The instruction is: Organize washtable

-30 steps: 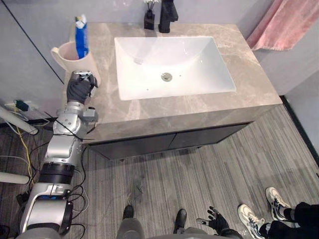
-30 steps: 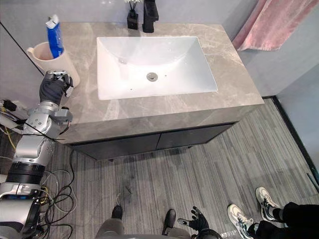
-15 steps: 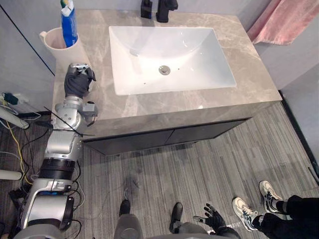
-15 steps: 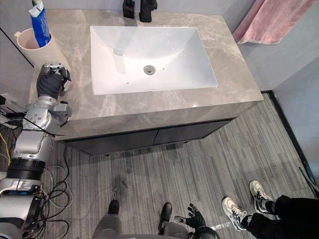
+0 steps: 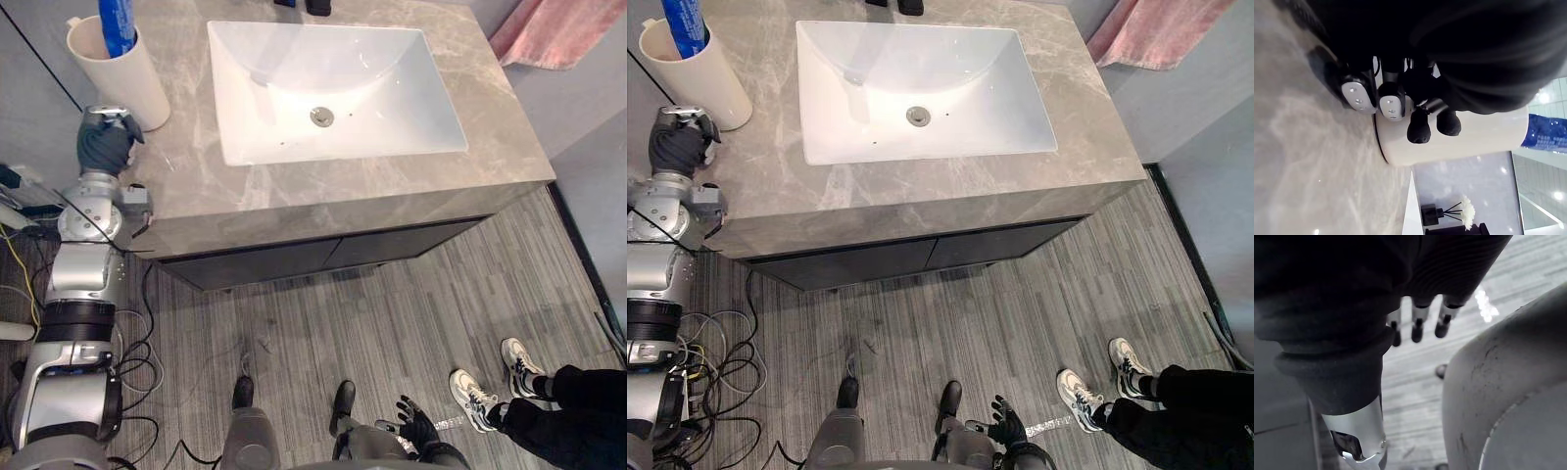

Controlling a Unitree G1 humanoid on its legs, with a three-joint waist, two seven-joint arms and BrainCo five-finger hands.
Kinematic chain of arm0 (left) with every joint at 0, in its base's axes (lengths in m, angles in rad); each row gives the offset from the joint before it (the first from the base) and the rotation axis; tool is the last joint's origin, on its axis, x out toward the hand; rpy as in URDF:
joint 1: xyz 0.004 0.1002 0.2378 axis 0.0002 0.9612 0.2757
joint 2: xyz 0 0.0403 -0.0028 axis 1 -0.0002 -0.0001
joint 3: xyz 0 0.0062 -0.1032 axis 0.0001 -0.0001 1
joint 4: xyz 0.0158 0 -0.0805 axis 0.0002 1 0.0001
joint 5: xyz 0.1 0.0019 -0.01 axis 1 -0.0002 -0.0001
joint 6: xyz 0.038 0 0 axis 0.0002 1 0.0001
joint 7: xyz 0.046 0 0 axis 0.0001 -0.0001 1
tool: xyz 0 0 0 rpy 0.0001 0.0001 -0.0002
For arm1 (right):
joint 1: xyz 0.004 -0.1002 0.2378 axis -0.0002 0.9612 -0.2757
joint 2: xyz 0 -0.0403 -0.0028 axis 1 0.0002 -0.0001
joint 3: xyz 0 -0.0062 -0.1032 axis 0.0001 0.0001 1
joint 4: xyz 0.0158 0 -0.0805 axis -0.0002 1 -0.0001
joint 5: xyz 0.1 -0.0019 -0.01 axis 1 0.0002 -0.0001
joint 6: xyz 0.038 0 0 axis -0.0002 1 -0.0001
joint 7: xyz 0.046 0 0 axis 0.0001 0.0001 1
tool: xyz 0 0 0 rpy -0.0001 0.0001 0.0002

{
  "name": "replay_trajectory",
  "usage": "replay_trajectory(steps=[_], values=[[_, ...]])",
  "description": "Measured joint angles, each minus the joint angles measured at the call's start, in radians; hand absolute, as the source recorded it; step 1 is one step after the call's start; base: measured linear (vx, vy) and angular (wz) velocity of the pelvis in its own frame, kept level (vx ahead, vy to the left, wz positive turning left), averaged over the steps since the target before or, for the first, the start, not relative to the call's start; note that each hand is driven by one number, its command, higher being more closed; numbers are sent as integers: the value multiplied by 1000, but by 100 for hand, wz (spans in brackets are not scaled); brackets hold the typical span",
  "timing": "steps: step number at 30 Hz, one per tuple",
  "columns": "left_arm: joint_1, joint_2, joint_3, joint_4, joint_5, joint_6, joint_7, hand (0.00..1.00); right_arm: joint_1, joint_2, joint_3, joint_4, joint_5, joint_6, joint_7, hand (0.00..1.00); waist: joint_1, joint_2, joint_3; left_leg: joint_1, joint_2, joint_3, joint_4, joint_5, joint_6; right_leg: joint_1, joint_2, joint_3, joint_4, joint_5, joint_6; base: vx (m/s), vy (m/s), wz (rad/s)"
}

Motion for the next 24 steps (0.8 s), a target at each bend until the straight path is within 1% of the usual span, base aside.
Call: replay_trajectory(steps=[4, 9, 12, 14, 16, 20, 22, 24], values=[[-10, 21, 0, 11, 0, 0, 1, 100, 0, -1, 0, -3, 0, -1, 0, 0, 0, -2, 6, -13, 0, 2, 9, 0, 0, -3, 1, 4, -16, 15, 1, -52, -13, -3], [-67, 44, -20, 67, -2, 1, 2, 100, 0, -1, 1, -4, 2, -2, 0, 0, -3, -5, 9, -23, 1, 12, 20, -1, -1, -16, 2, 20, -21, 29, -2, -37, -4, -8], [-104, 59, -51, 80, -7, 1, 2, 100, 0, -1, 3, -4, 2, -2, -1, 0, -1, -10, 11, -44, 1, 11, 36, -4, 0, -31, 3, 22, -20, 35, -3, -53, -4, -2], [-130, 79, -71, 86, -12, 1, 2, 100, 1, 0, 9, -5, 4, -3, -1, 0, -3, -21, 23, -50, 2, 11, 46, -5, 0, -33, 3, 23, -21, 40, -3, -53, -8, -2], [-144, 85, -90, 94, -16, 0, -1, 100, 1, 0, 10, -4, 4, -3, -1, 0, -3, -25, 24, -52, 1, 10, 51, -7, 1, -33, 3, 23, -21, 42, -4, -50, -4, -2], [-162, 100, -128, 94, -66, -2, -23, 100, 1, -1, 12, -4, 5, -3, -1, 0, -2, -26, 24, -80, 2, 7, 86, -23, 5, -46, 3, 24, -21, 49, -5, -45, 4, -2], [-174, 124, -155, 94, -80, -2, -24, 100, 1, 0, 14, -4, 13, -4, -1, 0, -4, -27, 25, -89, 2, 9, 95, -23, 5, -51, 4, 24, -22, 56, -8, -34, 1, -3], [-179, 128, -164, 94, -81, -2, -28, 100, 1, 0, 15, -4, 13, -4, -1, 0, -4, -27, 25, -89, 2, 9, 96, -23, 6, -51, 3, 24, -22, 58, -8, -33, -4, -2]])
